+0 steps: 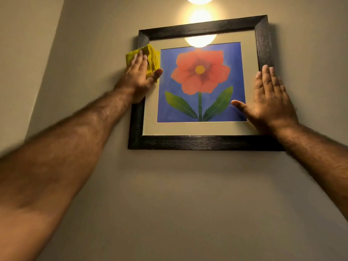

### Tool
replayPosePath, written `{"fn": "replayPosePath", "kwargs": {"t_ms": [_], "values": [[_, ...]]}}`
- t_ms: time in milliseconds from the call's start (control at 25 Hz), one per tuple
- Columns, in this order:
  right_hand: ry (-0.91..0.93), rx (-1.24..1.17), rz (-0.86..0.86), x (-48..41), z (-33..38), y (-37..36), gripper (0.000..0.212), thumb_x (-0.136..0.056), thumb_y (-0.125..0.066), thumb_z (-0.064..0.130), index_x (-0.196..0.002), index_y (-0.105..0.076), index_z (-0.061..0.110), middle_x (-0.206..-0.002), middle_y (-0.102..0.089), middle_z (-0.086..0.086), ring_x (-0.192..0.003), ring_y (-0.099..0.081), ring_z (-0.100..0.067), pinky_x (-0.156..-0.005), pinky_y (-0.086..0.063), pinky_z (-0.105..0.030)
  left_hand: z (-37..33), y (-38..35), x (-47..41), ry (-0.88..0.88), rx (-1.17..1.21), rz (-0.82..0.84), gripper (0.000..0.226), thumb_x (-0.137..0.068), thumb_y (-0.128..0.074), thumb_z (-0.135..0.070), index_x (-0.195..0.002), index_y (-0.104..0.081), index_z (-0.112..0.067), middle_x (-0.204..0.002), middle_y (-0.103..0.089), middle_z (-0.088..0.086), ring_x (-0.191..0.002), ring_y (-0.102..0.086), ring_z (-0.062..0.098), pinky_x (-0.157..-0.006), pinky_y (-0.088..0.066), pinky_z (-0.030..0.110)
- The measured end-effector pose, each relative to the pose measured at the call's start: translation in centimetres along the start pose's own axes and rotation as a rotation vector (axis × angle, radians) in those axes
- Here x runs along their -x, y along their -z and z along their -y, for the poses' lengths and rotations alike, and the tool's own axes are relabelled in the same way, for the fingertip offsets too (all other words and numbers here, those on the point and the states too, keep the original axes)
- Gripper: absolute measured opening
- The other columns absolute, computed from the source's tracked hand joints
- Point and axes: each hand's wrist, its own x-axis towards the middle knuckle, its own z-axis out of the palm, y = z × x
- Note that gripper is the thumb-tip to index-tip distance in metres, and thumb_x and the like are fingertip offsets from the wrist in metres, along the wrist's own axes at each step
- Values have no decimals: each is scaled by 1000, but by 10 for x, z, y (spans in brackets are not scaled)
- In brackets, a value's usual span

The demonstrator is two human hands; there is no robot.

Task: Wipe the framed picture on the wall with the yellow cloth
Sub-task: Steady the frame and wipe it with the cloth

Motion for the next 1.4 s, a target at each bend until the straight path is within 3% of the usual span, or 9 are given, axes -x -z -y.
{"fn": "replayPosePath", "kwargs": {"t_ms": [200,440,600,720,840,1040,1200,1400], "values": [[3,8,2,0,0,2,115,-86,-21,85,-161,-8,-2,-172,-1,-19,-161,-1,-30,-131,-5,-45,-2,-11,15,-24,-1,-67,107,-85,-10,-82,-162,-6,-8,-172,2,10,-160,2,24,-130,-3,42],[5,7,8,0,1,3,115,-86,-20,84,-161,-8,-2,-172,-2,-21,-161,-2,-31,-131,-7,-46,4,-46,135,-101,-35,-69,104,-89,-4,-80,-161,-10,-5,-172,1,12,-160,3,23,-130,-2,37],[5,2,9,0,1,3,115,-87,-20,84,-161,-8,-2,-172,-2,-21,-161,-2,-31,-131,-8,-46,15,-56,197,-152,-63,4,93,-95,-11,-75,-162,-9,-11,-172,3,6,-160,4,18,-130,-10,43],[5,-10,13,0,1,3,114,-87,-21,84,-161,-9,-2,-172,-3,-20,-161,-2,-31,-131,-7,-46,17,-43,173,-171,-79,6,96,-93,-8,-77,-162,-11,-11,-172,-1,7,-159,0,20,-129,-14,44],[0,-7,7,0,2,4,113,-88,-24,82,-161,-8,-2,-172,-2,-20,-161,-1,-30,-131,-6,-45,8,-28,104,-103,-25,-29,112,-82,-2,-87,-162,-10,-9,-172,0,9,-160,-1,22,-129,-9,40],[-4,9,11,0,3,4,111,-90,-29,80,-161,-7,-3,-172,-1,-20,-161,0,-31,-131,-5,-44,2,-6,16,-43,19,-19,126,-71,-10,-98,-162,-2,-10,-172,5,7,-159,5,22,-129,-2,40],[-2,15,25,0,3,7,111,-90,-31,79,-161,-7,-3,-172,0,-21,-161,0,-31,-131,-5,-45,-1,-17,36,-40,13,-42,121,-76,-6,-94,-162,-2,-10,-172,5,8,-159,6,22,-130,-2,41],[-9,7,28,-1,4,8,112,-89,-27,80,-161,-7,-3,-172,0,-20,-161,0,-31,-131,-5,-45,2,-42,136,-68,-13,-24,112,-83,-4,-87,-162,-5,-8,-172,5,9,-159,7,21,-130,-2,39]]}}
